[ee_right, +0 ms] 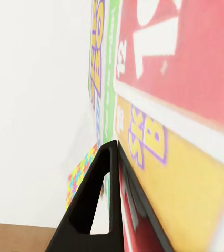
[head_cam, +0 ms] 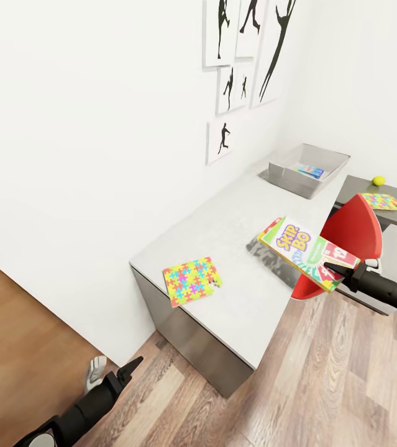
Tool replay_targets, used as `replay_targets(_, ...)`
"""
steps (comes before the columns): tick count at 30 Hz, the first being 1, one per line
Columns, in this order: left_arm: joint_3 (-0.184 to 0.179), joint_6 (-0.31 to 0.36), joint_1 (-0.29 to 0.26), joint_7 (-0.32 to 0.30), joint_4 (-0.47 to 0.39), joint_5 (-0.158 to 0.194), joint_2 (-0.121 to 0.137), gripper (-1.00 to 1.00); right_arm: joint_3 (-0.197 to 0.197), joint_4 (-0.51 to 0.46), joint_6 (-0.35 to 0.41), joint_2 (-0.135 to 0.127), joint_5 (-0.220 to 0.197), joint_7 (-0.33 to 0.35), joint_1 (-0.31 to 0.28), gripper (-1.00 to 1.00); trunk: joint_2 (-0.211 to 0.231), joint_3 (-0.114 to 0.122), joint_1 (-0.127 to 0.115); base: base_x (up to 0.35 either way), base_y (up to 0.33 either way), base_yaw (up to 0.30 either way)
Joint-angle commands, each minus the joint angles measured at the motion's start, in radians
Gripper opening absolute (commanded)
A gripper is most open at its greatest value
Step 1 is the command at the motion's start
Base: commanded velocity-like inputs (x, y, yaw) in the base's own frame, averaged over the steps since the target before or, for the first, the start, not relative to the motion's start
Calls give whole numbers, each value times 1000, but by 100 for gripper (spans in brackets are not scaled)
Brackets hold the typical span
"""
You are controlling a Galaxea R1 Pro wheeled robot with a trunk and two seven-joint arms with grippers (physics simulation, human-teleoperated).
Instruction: Put all the toys in the child's room - the three board games (two on the bed and one on the table), the two jigsaw puzzles on the table, and the tennis ball on the table - inside the toy box on the table in the child's room.
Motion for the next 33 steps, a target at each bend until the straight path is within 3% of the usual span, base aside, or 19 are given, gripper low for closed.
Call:
replay_targets(1, 1, 7, 0, 0, -1, 5, 0, 100, -1, 0, 4, 0, 1, 4, -1, -100, -1, -1, 0, 0, 0, 0)
replay_targets(26, -1, 9, 2, -9, -3, 6, -1, 100, 3, -65, 4, -3, -1, 11, 12, -100, -1, -1, 0, -88, 0, 0)
replay_targets(30, -2, 13, 3, -39, -19, 6, -1, 100, 4, -72, 5, -6, -2, 12, 13, -100, -1, -1, 0, -14, 0, 0)
replay_targets(33, -20, 19, 7, -99, -55, 4, 2, 100, 5, -87, 6, -12, -3, 20, 14, -100, -1, -1, 0, -7, 0, 0)
